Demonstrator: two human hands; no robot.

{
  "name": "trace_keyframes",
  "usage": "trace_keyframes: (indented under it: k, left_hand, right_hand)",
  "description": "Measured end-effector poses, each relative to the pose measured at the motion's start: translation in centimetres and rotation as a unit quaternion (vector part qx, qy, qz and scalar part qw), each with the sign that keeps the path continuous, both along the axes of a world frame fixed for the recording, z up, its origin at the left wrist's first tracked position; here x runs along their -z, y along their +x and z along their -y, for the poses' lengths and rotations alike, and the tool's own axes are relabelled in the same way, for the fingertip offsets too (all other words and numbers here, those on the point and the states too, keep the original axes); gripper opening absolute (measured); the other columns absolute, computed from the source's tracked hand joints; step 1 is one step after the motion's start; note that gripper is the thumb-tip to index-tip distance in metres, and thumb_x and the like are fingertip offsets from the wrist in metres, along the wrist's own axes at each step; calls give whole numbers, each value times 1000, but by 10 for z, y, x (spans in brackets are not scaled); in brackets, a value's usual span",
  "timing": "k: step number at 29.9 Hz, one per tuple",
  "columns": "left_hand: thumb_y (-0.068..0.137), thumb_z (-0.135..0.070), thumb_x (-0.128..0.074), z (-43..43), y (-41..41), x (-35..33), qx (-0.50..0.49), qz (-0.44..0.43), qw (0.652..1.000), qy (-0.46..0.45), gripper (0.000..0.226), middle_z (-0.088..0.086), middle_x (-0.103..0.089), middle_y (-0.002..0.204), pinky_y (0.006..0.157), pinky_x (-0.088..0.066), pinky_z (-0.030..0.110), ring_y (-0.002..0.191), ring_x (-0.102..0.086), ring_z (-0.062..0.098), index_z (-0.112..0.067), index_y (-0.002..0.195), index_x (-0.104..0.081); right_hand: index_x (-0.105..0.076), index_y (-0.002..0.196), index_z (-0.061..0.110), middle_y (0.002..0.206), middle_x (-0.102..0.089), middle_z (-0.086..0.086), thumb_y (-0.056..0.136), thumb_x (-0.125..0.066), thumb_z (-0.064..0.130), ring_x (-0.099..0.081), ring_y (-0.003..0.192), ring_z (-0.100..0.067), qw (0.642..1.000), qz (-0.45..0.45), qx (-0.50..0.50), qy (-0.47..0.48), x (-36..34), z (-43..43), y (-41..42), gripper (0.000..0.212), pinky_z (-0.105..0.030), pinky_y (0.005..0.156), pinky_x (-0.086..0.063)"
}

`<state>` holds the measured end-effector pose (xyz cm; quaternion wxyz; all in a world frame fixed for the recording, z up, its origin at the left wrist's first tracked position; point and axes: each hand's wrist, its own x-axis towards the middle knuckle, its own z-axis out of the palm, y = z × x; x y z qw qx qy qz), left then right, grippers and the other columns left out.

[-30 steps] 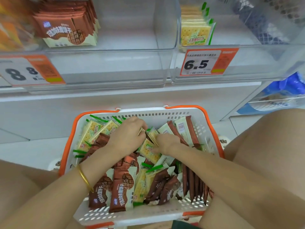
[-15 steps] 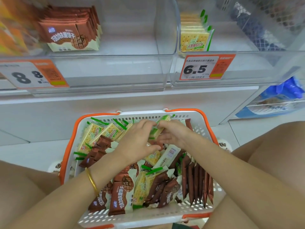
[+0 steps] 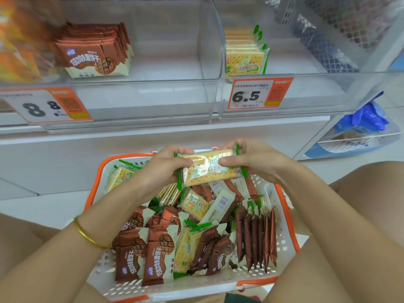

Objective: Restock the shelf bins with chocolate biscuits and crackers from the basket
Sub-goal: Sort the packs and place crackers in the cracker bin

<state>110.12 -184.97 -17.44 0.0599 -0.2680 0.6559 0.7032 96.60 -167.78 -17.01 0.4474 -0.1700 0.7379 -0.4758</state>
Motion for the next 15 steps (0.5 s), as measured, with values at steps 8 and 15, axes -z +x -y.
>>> trace_keyframes:
  k: [8,15]
  left_hand:
    - [90,-22,-60,-14,-30,-103,-11,-225,955,-191,23,-6,-64,91,62,-54,27,77,-64,10,-20,110,-50]
    - [85,-40,-52,-5,-98,-127,17,-249,749,-613,50,7,-45,130,97,-26,25,122,-40,22,-12,126,-49]
  right_hand:
    - [-56,83,9,75,-70,-7,61,-70,16,-66,62,-16,978,-107,73,-166,-123,-42,-30,27,-24,51,-52]
    - [-59,91,14,76,-66,-2,75,-78,11,-65,64,-13,936,-260,224,-73,-149,-12,-113,25,-23,57,-51]
